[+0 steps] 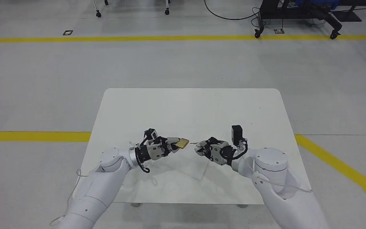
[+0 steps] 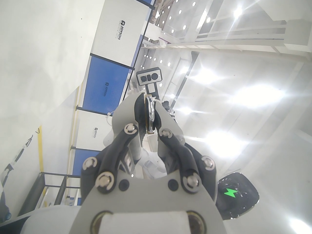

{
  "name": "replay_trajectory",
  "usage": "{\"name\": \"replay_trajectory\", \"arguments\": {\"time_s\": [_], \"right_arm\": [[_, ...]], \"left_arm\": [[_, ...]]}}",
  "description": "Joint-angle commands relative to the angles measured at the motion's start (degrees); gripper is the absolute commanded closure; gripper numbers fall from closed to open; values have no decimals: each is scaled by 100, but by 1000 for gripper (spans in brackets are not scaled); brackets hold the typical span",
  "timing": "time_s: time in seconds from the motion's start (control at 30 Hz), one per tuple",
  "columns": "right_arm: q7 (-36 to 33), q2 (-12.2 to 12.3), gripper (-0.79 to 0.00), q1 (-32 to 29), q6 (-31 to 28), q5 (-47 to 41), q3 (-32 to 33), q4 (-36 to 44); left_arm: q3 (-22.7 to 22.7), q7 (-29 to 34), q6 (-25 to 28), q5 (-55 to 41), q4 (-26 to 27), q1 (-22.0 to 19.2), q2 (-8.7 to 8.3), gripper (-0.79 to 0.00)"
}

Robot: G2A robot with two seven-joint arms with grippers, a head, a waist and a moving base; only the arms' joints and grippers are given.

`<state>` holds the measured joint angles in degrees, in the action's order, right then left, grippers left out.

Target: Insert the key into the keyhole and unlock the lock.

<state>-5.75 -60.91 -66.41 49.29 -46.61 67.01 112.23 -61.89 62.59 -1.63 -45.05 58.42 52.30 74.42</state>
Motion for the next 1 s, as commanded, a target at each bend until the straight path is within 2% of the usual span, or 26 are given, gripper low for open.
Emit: {"name": "replay_trajectory", "arguments": {"time_s": [0.0, 0.4, 0.97], "right_arm": [[52, -13, 0, 2, -25, -4, -19, -17], [94, -93, 0, 237, 33, -37, -187, -221], [16, -132, 0, 267, 126, 54, -210, -269]], "left_arm": [[-14, -8, -19, 26, 39, 24, -8, 0], [-36, -218, 13, 278, 162, 82, -29, 0], [-76, -349, -34, 339, 330, 173, -41, 0]]}}
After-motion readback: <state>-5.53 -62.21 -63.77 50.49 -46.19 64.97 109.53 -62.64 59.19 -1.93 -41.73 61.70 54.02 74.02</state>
